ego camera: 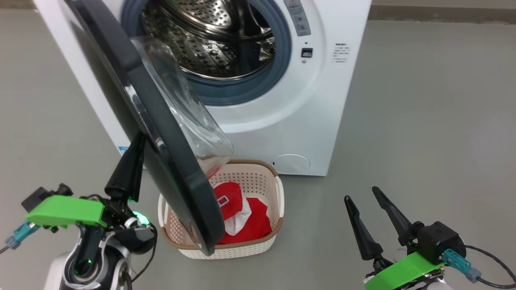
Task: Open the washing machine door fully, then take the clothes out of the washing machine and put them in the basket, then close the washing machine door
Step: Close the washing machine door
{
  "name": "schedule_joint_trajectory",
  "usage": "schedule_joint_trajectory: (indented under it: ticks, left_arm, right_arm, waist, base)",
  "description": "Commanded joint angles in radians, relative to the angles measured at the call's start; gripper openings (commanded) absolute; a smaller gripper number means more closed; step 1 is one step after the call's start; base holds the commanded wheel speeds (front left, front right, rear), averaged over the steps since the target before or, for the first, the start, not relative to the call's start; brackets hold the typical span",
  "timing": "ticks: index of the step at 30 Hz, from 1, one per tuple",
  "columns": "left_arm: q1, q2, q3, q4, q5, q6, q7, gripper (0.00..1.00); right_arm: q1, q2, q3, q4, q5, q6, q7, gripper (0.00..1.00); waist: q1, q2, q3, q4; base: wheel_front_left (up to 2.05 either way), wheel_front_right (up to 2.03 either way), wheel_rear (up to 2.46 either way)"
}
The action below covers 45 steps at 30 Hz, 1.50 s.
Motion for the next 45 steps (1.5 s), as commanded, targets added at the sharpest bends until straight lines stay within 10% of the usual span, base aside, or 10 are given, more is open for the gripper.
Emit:
schedule_joint_trajectory:
  ticks: [1, 45]
  left_arm:
    - [-0.041, 0.010, 0.010, -0.034, -0.016, -0.017, -0.002, 0.00]
    - [-0.445, 0.050, 0.077, 0.296, 0.004, -0.046, -0.140, 0.00]
  right_arm:
    - [-0.044, -0.008, 0.023, -0.025, 0.010, 0.006, -0.006, 1.00]
    - [-0.102, -0.024, 0.045, -0.013, 0.039, 0.006, -0.006, 1.00]
  waist:
    - [0.0000, -0.0001, 0.015, -0.038]
    - [0.0000, -0.0001, 0.133, -0.348]
  base:
    - [0.00, 0.00, 0.00]
    - [0.00, 0.00, 0.00]
